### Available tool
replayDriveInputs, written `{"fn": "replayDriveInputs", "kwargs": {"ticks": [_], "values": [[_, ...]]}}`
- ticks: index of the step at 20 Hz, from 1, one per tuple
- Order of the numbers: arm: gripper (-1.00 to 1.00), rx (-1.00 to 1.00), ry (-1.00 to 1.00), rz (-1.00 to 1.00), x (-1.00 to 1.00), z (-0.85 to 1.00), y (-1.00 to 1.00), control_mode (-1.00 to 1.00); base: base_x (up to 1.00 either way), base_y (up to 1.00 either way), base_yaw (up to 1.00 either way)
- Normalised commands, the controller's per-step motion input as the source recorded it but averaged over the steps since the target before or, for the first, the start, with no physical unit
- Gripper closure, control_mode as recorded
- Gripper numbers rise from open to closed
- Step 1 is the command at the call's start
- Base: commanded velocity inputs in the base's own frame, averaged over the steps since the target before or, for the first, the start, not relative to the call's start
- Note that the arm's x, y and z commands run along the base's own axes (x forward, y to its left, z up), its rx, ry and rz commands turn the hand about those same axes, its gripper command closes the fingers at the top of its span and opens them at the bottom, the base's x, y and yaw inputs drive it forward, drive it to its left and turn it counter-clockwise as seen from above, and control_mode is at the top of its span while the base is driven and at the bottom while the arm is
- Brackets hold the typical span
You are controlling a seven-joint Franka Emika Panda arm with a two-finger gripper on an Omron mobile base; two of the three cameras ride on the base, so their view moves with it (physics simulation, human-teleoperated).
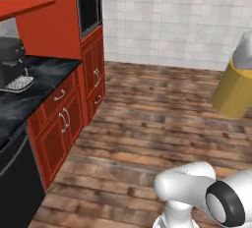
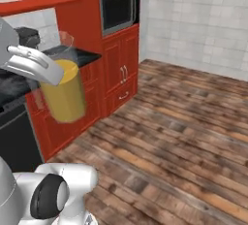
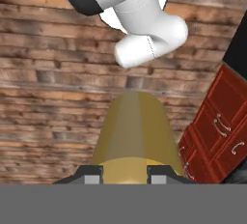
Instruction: There is a tray on the dining counter. Grab the cup, mug, and pitcher and place them on the tray. The pitcher may be placed next to the tray if it cannot fit the tray.
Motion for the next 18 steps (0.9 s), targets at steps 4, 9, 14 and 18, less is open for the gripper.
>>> {"fn": "replayDriveInputs", "kwargs": {"ticks": [4, 9, 14, 18], "values": [[1.0, 0.0, 0.0, 0.0, 0.0, 0.0, 0.0, 1.0, 0.93, -0.03, -0.61], [1.0, 0.0, 0.0, 0.0, 0.0, 0.0, 0.0, 1.0, 1.0, 0.09, -0.41], [1.0, 0.0, 0.0, 0.0, 0.0, 0.0, 0.0, 1.0, 1.0, 0.11, -0.28], [1.0, 0.0, 0.0, 0.0, 0.0, 0.0, 0.0, 1.0, 1.0, 0.0, -0.27]]}}
